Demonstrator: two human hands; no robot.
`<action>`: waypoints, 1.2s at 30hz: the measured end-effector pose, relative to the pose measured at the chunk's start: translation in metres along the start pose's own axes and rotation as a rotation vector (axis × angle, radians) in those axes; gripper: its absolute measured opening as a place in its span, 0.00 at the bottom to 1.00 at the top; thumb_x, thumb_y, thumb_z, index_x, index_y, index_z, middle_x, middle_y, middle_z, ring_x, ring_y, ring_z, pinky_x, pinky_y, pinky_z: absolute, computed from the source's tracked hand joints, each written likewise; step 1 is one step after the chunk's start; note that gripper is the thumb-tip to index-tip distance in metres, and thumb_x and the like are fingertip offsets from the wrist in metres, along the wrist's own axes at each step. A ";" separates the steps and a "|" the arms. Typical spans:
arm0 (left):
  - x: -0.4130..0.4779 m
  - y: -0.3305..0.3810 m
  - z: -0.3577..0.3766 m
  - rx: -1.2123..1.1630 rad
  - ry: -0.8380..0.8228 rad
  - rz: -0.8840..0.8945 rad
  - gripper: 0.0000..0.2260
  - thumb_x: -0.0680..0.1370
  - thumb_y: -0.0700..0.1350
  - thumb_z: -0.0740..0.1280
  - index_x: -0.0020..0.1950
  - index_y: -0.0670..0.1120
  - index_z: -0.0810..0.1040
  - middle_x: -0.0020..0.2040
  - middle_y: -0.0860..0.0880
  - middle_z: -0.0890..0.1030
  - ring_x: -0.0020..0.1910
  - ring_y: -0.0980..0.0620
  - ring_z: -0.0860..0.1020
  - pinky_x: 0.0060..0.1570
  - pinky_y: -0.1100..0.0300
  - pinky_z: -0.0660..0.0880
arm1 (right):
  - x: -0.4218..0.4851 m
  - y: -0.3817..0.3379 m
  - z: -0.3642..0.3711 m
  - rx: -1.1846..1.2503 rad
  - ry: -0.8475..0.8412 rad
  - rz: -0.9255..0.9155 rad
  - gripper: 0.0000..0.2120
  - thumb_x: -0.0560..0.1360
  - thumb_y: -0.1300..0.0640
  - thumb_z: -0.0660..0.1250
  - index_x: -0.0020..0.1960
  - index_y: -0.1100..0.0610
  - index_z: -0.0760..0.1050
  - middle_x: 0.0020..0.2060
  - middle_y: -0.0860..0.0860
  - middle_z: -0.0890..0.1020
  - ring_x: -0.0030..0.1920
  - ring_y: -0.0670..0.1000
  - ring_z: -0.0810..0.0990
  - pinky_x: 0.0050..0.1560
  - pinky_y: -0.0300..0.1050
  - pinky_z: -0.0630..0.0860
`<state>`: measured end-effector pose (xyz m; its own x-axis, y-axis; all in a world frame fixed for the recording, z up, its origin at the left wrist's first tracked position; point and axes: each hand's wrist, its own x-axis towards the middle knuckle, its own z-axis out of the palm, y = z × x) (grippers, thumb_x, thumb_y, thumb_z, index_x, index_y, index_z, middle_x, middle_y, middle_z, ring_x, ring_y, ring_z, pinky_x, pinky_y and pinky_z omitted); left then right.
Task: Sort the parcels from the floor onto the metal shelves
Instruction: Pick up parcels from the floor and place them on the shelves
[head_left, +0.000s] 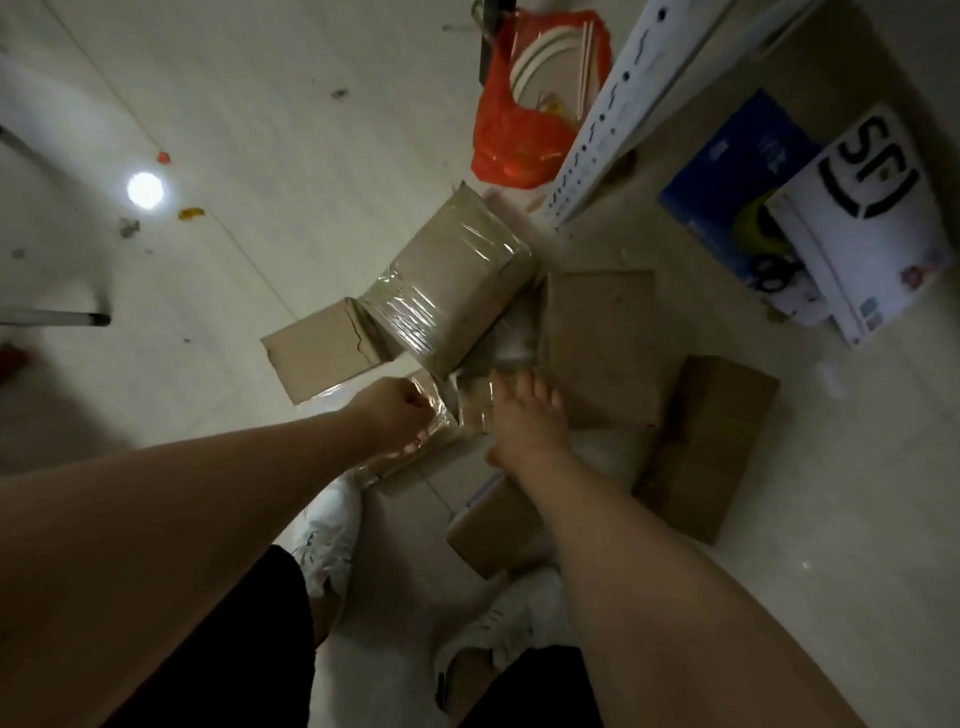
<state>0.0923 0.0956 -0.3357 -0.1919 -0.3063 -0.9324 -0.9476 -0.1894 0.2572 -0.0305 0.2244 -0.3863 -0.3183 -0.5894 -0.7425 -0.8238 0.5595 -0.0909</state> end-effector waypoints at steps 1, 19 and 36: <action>0.013 -0.006 0.001 0.004 -0.005 -0.006 0.08 0.79 0.39 0.63 0.50 0.37 0.81 0.44 0.38 0.85 0.32 0.49 0.79 0.31 0.63 0.75 | 0.016 0.000 0.013 -0.043 0.007 -0.009 0.40 0.77 0.53 0.70 0.81 0.53 0.50 0.79 0.59 0.56 0.80 0.60 0.51 0.78 0.56 0.49; -0.157 0.066 -0.037 -0.085 -0.002 0.045 0.11 0.78 0.39 0.66 0.58 0.34 0.78 0.46 0.38 0.80 0.40 0.46 0.77 0.35 0.59 0.75 | -0.121 0.034 -0.164 0.778 -0.035 0.222 0.52 0.63 0.50 0.77 0.78 0.48 0.50 0.70 0.55 0.67 0.68 0.59 0.70 0.62 0.58 0.76; -0.524 0.201 -0.185 -0.145 -0.436 0.508 0.29 0.64 0.39 0.77 0.63 0.51 0.75 0.59 0.46 0.81 0.59 0.44 0.79 0.58 0.48 0.79 | -0.463 -0.014 -0.486 1.661 -0.064 0.052 0.13 0.72 0.60 0.64 0.57 0.57 0.75 0.45 0.55 0.79 0.45 0.55 0.80 0.54 0.56 0.79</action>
<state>0.0497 0.0457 0.2512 -0.7178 0.0073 -0.6962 -0.6747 -0.2539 0.6930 -0.0989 0.2063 0.2815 -0.2746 -0.5519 -0.7874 0.5633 0.5713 -0.5969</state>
